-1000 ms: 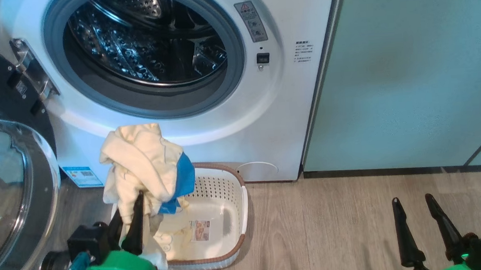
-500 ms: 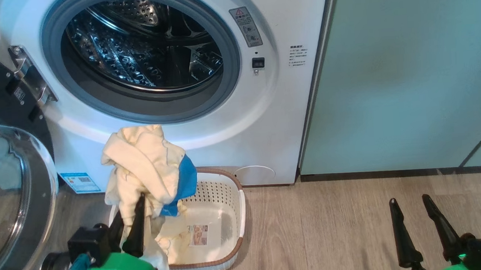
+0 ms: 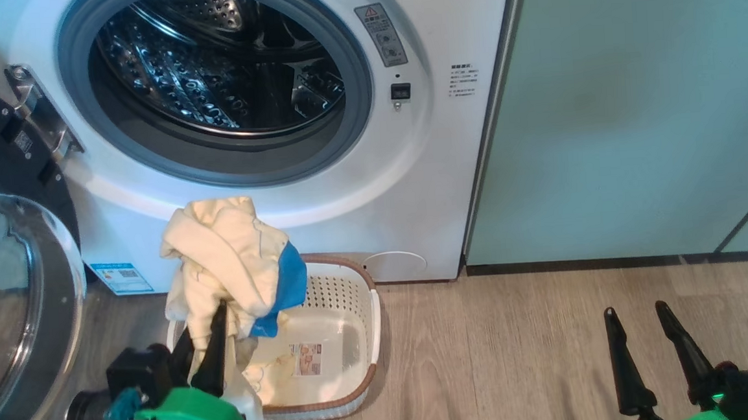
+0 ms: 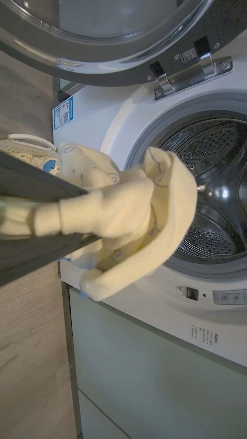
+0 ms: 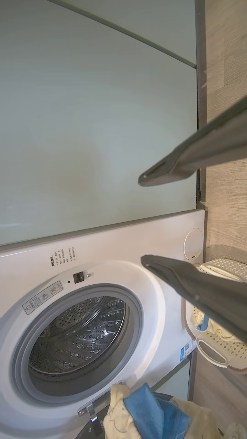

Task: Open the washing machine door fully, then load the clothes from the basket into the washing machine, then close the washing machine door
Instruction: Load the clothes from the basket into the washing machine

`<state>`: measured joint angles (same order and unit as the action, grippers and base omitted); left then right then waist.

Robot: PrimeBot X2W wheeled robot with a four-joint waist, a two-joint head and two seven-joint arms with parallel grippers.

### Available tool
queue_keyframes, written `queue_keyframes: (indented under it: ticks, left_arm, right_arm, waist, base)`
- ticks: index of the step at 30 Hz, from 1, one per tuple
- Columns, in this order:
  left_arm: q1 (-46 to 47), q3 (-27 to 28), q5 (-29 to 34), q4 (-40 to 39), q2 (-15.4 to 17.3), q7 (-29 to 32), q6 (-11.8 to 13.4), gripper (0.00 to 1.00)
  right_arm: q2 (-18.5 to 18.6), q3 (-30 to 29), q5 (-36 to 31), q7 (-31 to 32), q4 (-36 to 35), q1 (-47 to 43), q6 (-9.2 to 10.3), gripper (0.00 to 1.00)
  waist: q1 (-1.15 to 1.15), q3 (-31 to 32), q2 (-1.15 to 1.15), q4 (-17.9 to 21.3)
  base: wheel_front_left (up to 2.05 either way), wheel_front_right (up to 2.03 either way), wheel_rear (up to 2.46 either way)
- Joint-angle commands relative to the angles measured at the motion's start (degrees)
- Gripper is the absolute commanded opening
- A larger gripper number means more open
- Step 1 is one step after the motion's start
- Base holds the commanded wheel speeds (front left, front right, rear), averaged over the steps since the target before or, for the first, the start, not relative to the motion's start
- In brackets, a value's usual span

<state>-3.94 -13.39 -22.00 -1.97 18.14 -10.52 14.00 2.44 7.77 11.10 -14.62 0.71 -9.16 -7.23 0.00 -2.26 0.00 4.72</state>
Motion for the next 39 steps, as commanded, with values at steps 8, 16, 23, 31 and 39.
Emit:
queue_keyframes:
  ticks: [8, 16, 23, 31, 39]
  left_arm:
    - [8.82, 2.55, -2.27, 4.53, 0.83, -1.17, -2.49, 0.0]
    - [17.12, 3.5, -4.22, 12.41, 1.11, -1.49, -5.06, 0.0]
    - [27.31, 4.38, -5.62, 19.05, 2.6, 0.4, -7.24, 0.0]
    - [41.04, 4.8, -6.23, 24.97, 6.99, 6.77, -9.81, 0.0]
    - [54.17, 5.57, -8.67, 28.88, 11.44, 18.35, -11.75, 0.0]
  right_arm:
    - [0.43, 2.08, 0.45, -0.38, -2.35, 3.66, -0.25, 1.0]
    - [0.43, 2.2, 1.05, -0.38, -3.31, 6.14, -0.25, 1.0]
    - [0.43, 1.84, 2.31, -0.38, -4.39, 9.07, -0.25, 1.0]
    - [0.43, 2.21, 4.94, -0.38, -5.64, 12.98, -0.25, 1.0]
    - [0.43, 2.61, 7.09, -0.38, -6.55, 15.59, -0.25, 1.0]
  waist:
    - [0.0, -2.44, 0.0, 1.52]
    - [0.0, -8.24, 0.0, 3.65]
    - [0.0, -15.37, 0.0, 5.8]
    - [0.0, -23.35, 0.0, 8.86]
    - [0.0, -28.99, 0.0, 11.01]
  base:
    - [0.0, 0.0, 0.0]
    - [0.0, 0.0, 0.0]
    - [0.0, 0.0, 0.0]
    - [0.0, 0.0, 0.0]
    - [0.0, 0.0, 0.0]
